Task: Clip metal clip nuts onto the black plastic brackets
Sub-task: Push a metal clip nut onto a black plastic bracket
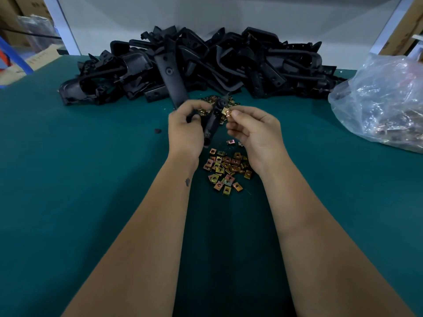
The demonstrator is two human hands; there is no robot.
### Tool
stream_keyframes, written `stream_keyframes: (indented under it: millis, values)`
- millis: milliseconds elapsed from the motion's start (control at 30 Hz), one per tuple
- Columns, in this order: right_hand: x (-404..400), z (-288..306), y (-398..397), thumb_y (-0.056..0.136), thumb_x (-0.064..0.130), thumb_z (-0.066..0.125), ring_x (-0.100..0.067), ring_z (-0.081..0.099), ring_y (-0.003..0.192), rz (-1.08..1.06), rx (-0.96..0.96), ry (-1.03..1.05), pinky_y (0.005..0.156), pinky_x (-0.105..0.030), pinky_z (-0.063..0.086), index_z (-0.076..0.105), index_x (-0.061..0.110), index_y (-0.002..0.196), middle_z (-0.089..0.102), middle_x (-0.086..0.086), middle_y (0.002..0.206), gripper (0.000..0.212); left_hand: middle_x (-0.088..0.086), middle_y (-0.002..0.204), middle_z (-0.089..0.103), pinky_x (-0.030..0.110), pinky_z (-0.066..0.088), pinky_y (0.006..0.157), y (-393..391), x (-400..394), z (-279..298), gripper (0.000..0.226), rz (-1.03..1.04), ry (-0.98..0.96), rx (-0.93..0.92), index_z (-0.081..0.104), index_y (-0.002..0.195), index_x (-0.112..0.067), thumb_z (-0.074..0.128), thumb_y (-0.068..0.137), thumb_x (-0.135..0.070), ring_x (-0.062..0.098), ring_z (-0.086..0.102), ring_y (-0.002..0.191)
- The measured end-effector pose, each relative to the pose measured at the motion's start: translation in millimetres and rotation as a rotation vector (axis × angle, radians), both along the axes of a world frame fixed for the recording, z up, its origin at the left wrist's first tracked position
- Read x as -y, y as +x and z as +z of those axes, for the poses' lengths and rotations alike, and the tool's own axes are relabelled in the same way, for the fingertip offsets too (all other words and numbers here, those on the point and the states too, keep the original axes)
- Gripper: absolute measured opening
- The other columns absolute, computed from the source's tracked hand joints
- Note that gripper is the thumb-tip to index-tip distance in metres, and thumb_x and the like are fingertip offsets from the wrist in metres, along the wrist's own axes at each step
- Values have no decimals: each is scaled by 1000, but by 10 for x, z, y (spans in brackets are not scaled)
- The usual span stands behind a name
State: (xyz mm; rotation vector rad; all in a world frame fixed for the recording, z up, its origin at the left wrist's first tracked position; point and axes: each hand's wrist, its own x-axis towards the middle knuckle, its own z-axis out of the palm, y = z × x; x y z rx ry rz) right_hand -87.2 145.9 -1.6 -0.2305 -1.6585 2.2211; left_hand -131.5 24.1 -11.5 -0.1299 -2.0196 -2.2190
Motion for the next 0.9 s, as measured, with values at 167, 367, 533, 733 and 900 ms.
stream_keyframes:
  millis: [167,367,533,733,900]
  values:
    - [24,-6,-5,88,2,67,-11,65,70,-9,9,77,69,-24,55,74,13,88,70,-2,80,12,8,92,72,30,53,71,6,-39,41,29,-151,144,142,73,82,-14,50,95,-2,21,66,85]
    - [14,-13,-16,88,2,67,-11,66,69,-21,14,79,71,-25,57,73,11,87,70,-2,77,11,-3,76,70,28,51,71,30,-47,54,23,-230,127,107,71,71,-22,66,92,-16,14,65,78]
    - [12,-15,-17,88,3,68,-11,65,71,-20,10,126,70,-24,55,72,9,89,70,-5,81,8,4,84,69,45,55,87,45,-40,42,18,-237,82,83,70,79,-19,63,96,-17,22,64,86]
    - [-20,-16,-15,90,1,65,-12,63,69,-67,0,121,69,-25,54,71,11,86,66,-3,76,12,2,84,70,38,55,86,-31,6,46,21,-106,186,145,66,85,-15,55,102,-20,19,64,85]
    - [-46,3,3,90,2,65,-13,63,63,-51,-5,-10,62,-24,54,72,11,86,67,-2,70,12,-3,70,70,24,55,66,-66,16,49,25,-112,334,233,62,77,-15,57,101,-18,10,65,68]
